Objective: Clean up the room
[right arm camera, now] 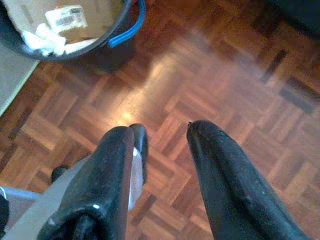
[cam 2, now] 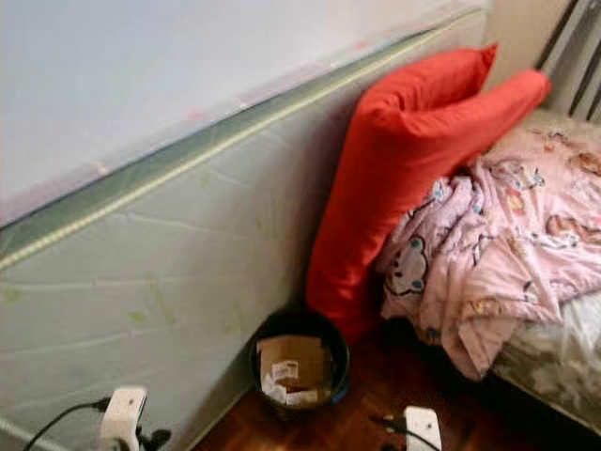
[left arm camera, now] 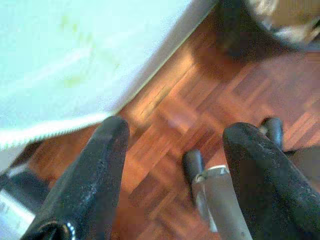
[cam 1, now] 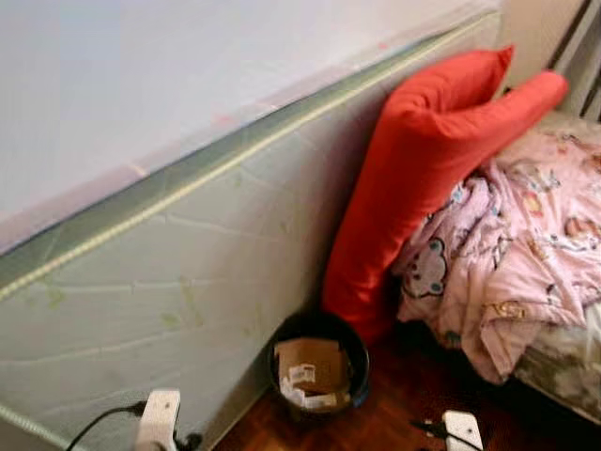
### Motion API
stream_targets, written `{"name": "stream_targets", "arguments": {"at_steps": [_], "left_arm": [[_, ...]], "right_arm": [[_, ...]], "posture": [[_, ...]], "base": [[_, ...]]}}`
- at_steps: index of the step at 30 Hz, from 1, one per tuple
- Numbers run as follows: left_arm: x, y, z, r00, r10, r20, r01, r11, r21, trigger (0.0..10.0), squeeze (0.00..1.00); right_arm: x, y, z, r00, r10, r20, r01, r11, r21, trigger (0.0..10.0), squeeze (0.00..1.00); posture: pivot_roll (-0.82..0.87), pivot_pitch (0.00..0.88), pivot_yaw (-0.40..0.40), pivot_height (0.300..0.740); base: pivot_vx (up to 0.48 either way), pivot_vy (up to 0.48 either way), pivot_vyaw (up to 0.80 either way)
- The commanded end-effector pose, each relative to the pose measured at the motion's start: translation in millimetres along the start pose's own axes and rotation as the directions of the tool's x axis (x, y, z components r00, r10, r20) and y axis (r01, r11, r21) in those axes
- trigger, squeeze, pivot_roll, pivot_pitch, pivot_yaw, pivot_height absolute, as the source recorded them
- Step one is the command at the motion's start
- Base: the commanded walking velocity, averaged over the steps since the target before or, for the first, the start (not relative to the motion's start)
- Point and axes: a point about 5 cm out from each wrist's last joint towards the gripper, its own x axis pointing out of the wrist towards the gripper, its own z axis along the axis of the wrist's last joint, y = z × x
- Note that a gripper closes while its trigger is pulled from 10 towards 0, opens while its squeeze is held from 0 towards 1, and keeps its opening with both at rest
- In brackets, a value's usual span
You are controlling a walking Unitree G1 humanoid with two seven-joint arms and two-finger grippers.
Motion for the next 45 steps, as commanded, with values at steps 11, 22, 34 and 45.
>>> {"name": "stream_targets", "arguments": {"at_steps": [11, 22, 34, 45], "left_arm": [[-2.5, 5.8, -11.7, 0.999, 0.01, -0.041, -0.009, 1.0, 0.019, 10.0, 0.0], [-2.3, 4.9, -11.8, 0.999, 0.009, -0.041, -0.008, 1.0, 0.019, 10.0, 0.0], [-2.3, 4.6, -11.8, 0.999, 0.008, -0.042, -0.007, 1.0, 0.02, 10.0, 0.0], [-2.2, 4.5, -11.6, 0.999, 0.007, -0.042, -0.006, 1.0, 0.019, 10.0, 0.0]], "right_arm": [[1.5, 5.1, 6.0, 0.999, 0.006, 0.04, -0.007, 0.999, 0.036, 10.0, 0.0], [1.2, 3.9, 6.0, 0.999, 0.001, 0.041, -0.003, 0.999, 0.048, 10.0, 0.0], [1.1, 3.7, 6.9, 0.999, -0.002, 0.054, -0.001, 0.999, 0.053, 10.0, 0.0], [1.2, 3.7, 6.9, 0.999, -0.002, 0.051, 0.0, 0.999, 0.048, 10.0, 0.0]], "posture": [[0.01, 0.0, -0.01, 0.74], [0.01, 0.0, -0.015, 0.74], [0.01, 0.0, -0.016, 0.74], [0.01, 0.0, -0.016, 0.74]], "base": [[0.0, -0.065, 0.0], [0.0, -0.365, 0.0], [0.0, -0.364, -0.37], [0.0, -0.361, 0.0]]}}
